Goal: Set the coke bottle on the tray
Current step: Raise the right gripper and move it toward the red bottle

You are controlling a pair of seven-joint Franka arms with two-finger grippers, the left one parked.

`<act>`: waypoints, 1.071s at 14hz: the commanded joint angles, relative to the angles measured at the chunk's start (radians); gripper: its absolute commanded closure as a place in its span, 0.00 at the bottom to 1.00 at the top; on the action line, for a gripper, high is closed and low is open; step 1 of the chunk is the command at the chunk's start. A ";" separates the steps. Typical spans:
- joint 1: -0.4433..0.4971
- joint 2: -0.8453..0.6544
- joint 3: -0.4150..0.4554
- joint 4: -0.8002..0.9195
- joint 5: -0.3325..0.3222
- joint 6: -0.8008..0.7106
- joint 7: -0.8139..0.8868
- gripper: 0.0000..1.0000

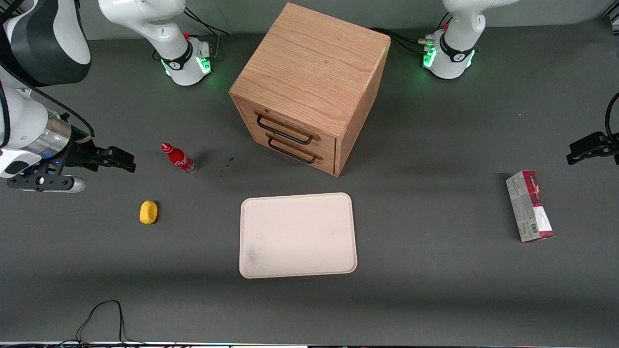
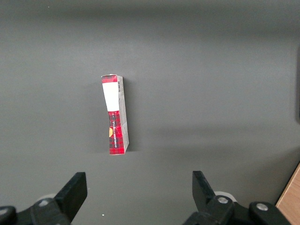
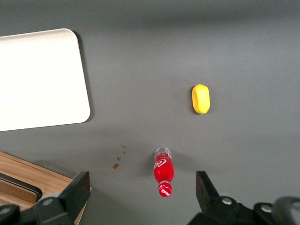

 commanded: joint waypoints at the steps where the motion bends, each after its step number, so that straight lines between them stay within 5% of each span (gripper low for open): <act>1: 0.011 0.036 -0.034 0.061 0.019 -0.056 -0.023 0.00; 15: 0.005 0.029 -0.035 0.064 0.037 -0.111 -0.018 0.00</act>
